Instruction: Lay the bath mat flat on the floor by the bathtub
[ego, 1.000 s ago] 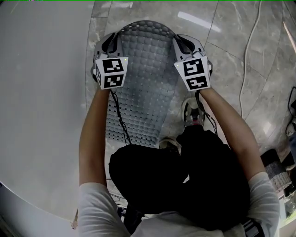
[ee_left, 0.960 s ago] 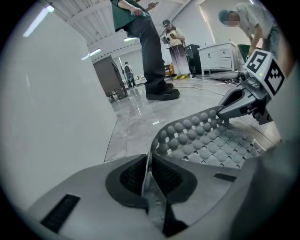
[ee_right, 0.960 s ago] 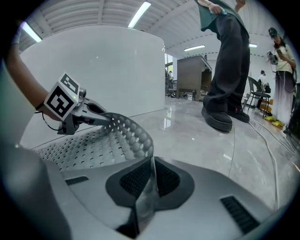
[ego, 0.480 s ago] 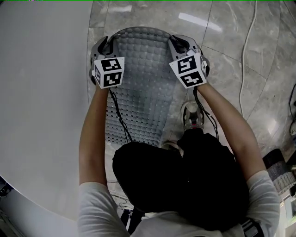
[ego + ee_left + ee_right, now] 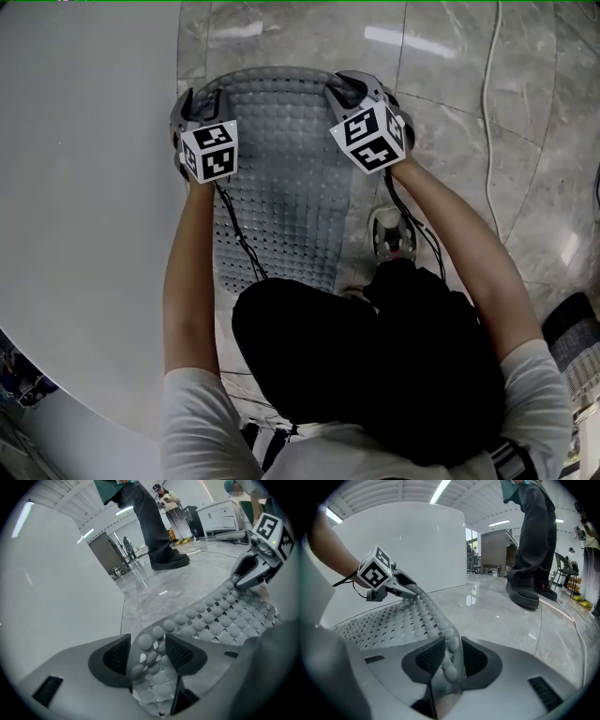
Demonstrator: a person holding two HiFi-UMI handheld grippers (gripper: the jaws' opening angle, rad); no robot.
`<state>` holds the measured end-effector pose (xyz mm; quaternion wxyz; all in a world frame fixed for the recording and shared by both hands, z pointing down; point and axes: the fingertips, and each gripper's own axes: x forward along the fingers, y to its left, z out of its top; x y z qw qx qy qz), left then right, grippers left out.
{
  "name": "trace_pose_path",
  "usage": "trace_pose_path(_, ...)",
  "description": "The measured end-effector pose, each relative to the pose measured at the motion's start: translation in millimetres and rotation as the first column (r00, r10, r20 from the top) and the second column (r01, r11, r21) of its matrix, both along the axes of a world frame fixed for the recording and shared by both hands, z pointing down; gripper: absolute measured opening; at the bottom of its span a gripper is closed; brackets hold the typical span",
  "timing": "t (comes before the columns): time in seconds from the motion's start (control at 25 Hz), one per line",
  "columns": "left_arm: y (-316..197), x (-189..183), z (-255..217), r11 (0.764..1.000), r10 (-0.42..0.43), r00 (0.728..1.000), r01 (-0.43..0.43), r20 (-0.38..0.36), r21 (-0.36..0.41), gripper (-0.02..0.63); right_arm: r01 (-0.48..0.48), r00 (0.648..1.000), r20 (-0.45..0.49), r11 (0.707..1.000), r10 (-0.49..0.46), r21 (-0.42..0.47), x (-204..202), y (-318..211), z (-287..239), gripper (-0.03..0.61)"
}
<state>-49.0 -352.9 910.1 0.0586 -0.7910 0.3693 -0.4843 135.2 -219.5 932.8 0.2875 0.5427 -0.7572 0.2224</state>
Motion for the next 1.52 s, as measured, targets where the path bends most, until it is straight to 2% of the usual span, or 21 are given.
trace_pose_path(0.16,-1,-4,-3,1.0,-0.012,1.0,0.012,0.002,-0.001,0.227,-0.015,1.0,0.012,1.0,0.016,-0.002,8,4,0,0.127)
trace_pose_path(0.44,-4,-12,-2,0.998,-0.065,0.998,0.065,0.022,0.005,0.229,-0.013,1.0,-0.025,0.999,0.012,-0.041,18,30,9,0.13)
trace_pose_path(0.64,-7,-17,-17,0.991,-0.128,0.99,0.13,-0.05,0.019,0.229,-0.013,0.999,-0.037,0.999,0.011,-0.033,17,39,6,0.129)
trace_pose_path(0.72,-3,-18,-19,0.992,-0.129,0.99,0.129,-0.053,0.01,0.229,-0.013,0.999,-0.043,0.999,0.011,-0.032,15,41,5,0.129)
trace_pose_path(0.84,7,-20,-15,0.991,-0.132,0.99,0.132,-0.051,-0.018,0.229,-0.02,0.999,-0.046,0.999,0.019,-0.034,14,42,3,0.129)
trace_pose_path(1.04,27,-10,-11,0.991,-0.126,0.984,0.119,-0.123,-0.063,0.228,-0.044,0.998,-0.048,0.999,0.044,-0.005,13,41,-5,0.13)
trace_pose_path(1.28,68,-4,-1,0.978,-0.118,0.979,0.086,-0.166,-0.189,0.223,-0.056,0.998,-0.046,0.996,0.053,-0.064,15,56,-3,0.13)
trace_pose_path(1.4,87,-2,-10,0.969,-0.116,0.976,0.071,-0.185,-0.235,0.169,-0.016,0.998,-0.066,0.995,0.009,-0.102,11,71,-19,0.13)
trace_pose_path(1.52,102,-10,-22,0.955,-0.145,0.976,0.095,-0.162,-0.28,0.129,0.029,0.998,-0.058,0.993,-0.036,-0.119,3,82,-46,0.13)
